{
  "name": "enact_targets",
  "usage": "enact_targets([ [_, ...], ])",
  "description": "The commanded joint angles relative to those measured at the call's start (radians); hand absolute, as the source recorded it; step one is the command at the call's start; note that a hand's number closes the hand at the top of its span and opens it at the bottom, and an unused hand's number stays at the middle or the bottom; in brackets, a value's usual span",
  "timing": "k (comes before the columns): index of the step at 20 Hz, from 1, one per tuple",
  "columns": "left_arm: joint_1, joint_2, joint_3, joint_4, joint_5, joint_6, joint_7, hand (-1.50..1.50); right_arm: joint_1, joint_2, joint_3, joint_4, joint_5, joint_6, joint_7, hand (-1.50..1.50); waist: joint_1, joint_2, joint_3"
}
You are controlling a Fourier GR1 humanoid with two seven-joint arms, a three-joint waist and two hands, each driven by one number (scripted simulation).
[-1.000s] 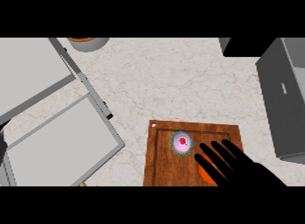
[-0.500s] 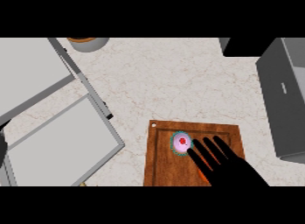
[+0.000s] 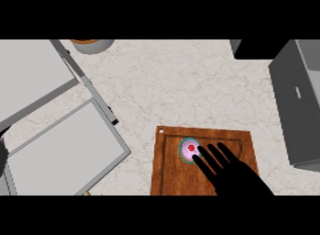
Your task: Pick the squash from the cutting board and place it in the cardboard box
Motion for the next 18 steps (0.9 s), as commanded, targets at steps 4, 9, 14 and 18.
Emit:
enact_targets([
  [4, 0.046, -0.102, -0.071, 0.017, -0.041, 0.004, -0.084, 0.00, -0.016, 0.069, 0.006, 0.099, 0.063, -0.008, -0.001, -1.50, -0.007, 0.010, -0.015],
  [9, 0.071, -0.120, -0.081, 0.008, -0.061, -0.010, -0.086, 0.00, -0.009, 0.019, -0.042, 0.148, 0.081, -0.051, -0.070, -1.50, -0.008, 0.010, -0.015],
  [14, 0.060, -0.109, -0.045, 0.005, -0.038, -0.044, -0.072, 0.00, 0.040, 0.014, -0.062, 0.175, 0.060, -0.063, -0.117, -1.50, -0.010, 0.009, -0.015],
  [18, 0.077, -0.155, -0.072, -0.022, -0.091, -0.002, -0.070, 0.00, -0.006, 0.030, -0.017, 0.229, 0.109, -0.099, -0.209, 1.50, -0.003, 0.009, -0.015],
])
